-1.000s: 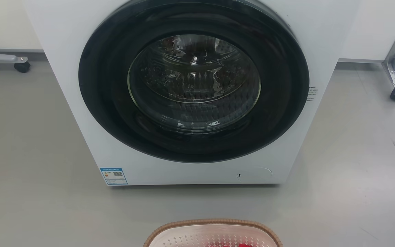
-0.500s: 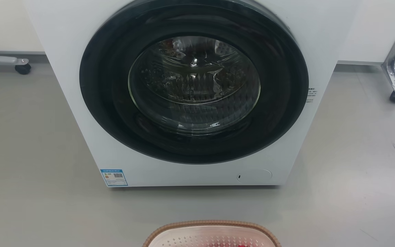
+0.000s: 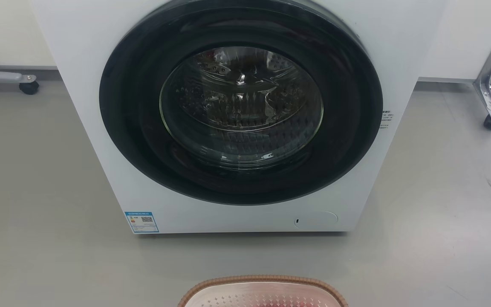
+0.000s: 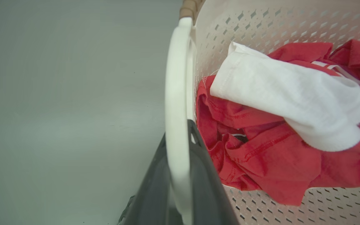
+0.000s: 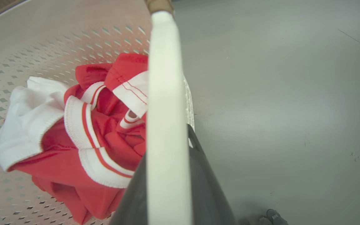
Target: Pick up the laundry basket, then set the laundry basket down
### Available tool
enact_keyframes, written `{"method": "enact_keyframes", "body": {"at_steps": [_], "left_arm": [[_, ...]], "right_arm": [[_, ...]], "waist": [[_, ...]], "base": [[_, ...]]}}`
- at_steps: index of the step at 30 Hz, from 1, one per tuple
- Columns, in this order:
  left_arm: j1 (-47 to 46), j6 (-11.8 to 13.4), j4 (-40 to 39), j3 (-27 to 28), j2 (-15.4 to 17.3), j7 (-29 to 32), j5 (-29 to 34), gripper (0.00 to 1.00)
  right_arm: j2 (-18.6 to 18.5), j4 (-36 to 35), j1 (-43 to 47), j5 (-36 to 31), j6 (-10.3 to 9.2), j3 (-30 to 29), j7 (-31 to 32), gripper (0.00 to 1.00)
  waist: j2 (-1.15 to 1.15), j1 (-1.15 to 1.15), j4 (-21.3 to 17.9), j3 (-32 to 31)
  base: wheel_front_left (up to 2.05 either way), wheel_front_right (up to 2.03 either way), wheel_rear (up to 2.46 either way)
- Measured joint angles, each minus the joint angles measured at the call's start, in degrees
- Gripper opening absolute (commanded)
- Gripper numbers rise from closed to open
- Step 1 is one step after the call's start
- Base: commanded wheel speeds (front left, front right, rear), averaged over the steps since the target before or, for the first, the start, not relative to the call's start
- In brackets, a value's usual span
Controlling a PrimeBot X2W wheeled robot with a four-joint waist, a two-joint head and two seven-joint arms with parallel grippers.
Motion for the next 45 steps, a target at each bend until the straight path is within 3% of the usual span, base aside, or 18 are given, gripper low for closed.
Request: {"method": "enact_keyframes", "body": {"at_steps": [25,45], "left_arm": [[-1.5,0.0,-0.2,-0.9,0.3,-0.6,0.0,0.00],[-16.5,1.1,-2.6,-0.3,0.7,-2.6,0.3,0.00]], "right_arm": [[-0.2,0.7,-4.0,3.1,-0.01,4.0,-1.5,0.00],[-0.5,4.2,-21.4,2.9,0.01,3.1,-4.3,0.00]], "waist": [[0.00,0.00,0.2,2.6],[0.01,0.01,0.8,15.7]], "base": [[0.00,0.00,0.00],[0.00,0.00,0.00]]}}
